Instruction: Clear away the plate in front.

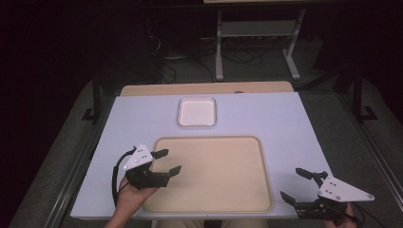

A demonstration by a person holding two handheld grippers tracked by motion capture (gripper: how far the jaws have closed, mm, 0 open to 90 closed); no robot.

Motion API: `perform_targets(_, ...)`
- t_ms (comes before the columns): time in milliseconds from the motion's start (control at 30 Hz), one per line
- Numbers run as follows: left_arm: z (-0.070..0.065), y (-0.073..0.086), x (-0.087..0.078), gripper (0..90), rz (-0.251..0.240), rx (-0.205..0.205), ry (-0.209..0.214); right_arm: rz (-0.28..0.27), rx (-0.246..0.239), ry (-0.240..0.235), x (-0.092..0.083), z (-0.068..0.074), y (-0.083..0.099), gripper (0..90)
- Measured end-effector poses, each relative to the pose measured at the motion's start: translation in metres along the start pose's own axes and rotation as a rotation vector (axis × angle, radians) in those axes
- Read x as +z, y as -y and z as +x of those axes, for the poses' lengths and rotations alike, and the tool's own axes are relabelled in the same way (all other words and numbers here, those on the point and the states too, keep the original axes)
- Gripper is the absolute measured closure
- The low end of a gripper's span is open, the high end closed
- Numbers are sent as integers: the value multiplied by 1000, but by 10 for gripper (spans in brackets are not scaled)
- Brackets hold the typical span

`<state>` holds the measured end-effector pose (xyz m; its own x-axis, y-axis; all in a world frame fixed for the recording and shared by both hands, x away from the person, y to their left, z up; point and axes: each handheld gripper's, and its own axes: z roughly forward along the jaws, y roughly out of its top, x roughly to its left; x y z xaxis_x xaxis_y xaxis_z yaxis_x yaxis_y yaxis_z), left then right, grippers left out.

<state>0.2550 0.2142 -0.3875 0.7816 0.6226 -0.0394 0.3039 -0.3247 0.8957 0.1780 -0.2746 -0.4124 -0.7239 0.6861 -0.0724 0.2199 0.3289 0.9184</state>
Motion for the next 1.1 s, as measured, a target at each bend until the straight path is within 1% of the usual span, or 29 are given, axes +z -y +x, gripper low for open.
perform_targets(200, 4, -4, 7, 263, 10, 3, 10, -1, -2, -4, 0, 0, 0, 129)
perform_targets(233, 5, -4, 9, 275, 13, 6, 11, -1, -1, -4, 0, 0, 0, 129)
perform_targets(300, 8, -5, 13, 267, 23, 0, 8, -1, -2, -5, 0, 0, 0, 129)
perform_targets(500, 11, -9, 18, 266, 26, -2, 6, -3, -4, -8, 0, 0, 0, 129)
perform_targets(533, 12, -11, 20, 270, 34, -2, 14, -3, -4, -8, 0, 0, 0, 129)
perform_targets(633, 12, -12, 22, 277, 40, 1, 16, -2, -5, -9, 0, 0, 0, 129)
perform_targets(667, 13, -13, 23, 283, 51, 2, 18, -5, -5, -9, -1, -1, 1, 129)
perform_targets(800, 18, -18, 29, 281, 68, -1, 19, -4, -4, -11, 0, -1, 1, 129)
perform_targets(933, 21, -23, 34, 272, 73, 2, 13, -2, -9, -10, 0, -1, 1, 129)
perform_targets(1100, 27, -29, 38, 275, 77, -7, 12, -6, -7, -11, -1, -1, 1, 129)
